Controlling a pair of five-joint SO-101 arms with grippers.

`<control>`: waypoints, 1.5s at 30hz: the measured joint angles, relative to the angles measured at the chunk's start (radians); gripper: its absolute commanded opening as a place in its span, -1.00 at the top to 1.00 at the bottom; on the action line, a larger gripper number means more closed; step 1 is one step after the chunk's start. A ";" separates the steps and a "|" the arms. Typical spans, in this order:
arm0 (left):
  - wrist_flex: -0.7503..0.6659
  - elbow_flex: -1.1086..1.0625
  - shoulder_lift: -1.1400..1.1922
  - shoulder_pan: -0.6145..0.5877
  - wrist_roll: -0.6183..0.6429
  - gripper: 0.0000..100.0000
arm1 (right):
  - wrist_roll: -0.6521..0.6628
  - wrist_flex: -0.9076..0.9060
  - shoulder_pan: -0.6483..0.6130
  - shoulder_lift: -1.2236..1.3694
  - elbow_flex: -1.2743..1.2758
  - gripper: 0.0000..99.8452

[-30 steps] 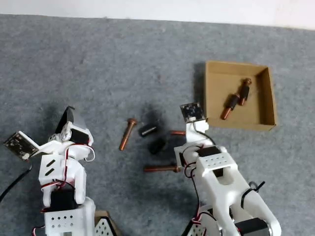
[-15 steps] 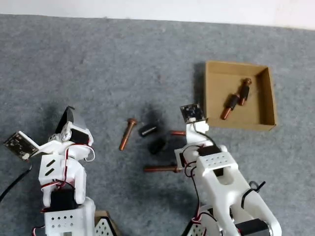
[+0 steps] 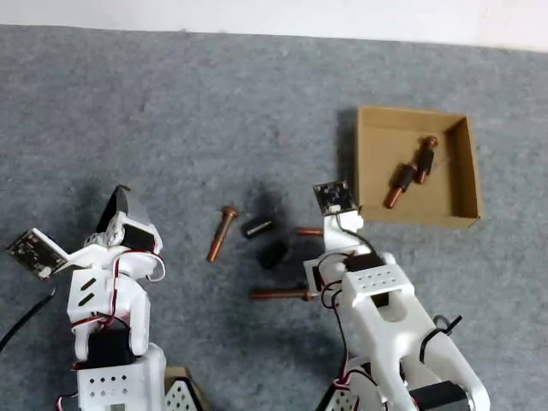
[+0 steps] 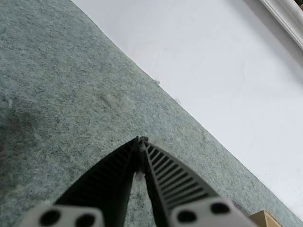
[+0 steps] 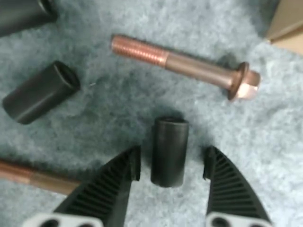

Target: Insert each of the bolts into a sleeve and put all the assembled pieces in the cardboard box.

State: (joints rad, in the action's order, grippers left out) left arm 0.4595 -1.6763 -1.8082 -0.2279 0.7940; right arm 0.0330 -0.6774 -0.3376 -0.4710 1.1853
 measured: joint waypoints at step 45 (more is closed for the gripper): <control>0.000 0.000 0.000 0.000 0.000 0.97 | -0.002 -0.060 0.002 0.017 -0.127 0.60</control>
State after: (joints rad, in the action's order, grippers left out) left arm 0.4595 -1.6763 -1.8082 -0.2279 0.7940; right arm 0.0315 -0.7373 -0.3360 -0.4542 1.0579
